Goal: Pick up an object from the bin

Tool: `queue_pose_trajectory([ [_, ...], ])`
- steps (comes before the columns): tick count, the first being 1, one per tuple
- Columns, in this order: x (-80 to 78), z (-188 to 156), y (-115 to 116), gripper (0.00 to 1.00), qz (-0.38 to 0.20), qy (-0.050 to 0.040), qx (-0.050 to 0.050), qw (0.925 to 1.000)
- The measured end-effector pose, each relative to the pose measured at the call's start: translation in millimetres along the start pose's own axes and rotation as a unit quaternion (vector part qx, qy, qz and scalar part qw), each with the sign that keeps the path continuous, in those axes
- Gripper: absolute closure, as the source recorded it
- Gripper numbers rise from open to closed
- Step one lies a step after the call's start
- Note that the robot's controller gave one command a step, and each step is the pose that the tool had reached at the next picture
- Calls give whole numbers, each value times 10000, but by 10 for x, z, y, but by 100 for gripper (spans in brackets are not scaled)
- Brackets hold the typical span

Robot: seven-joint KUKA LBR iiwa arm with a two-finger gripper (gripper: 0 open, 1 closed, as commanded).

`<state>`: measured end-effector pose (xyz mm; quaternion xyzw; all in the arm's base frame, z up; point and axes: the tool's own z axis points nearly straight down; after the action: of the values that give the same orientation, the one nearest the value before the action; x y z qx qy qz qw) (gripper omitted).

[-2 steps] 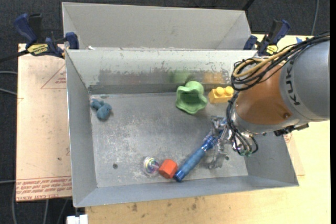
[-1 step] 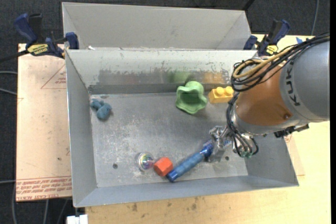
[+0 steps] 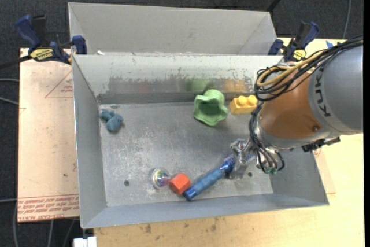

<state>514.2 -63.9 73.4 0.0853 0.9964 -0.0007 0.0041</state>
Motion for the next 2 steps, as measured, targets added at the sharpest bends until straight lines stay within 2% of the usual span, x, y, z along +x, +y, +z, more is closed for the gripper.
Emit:
queue_pose_trajectory([
  [1, -119, -1209, 208, 100, -135, -17, -14, 9999],
  [2, -99, -1161, 202, 0, -131, 30, -7, 9999],
])
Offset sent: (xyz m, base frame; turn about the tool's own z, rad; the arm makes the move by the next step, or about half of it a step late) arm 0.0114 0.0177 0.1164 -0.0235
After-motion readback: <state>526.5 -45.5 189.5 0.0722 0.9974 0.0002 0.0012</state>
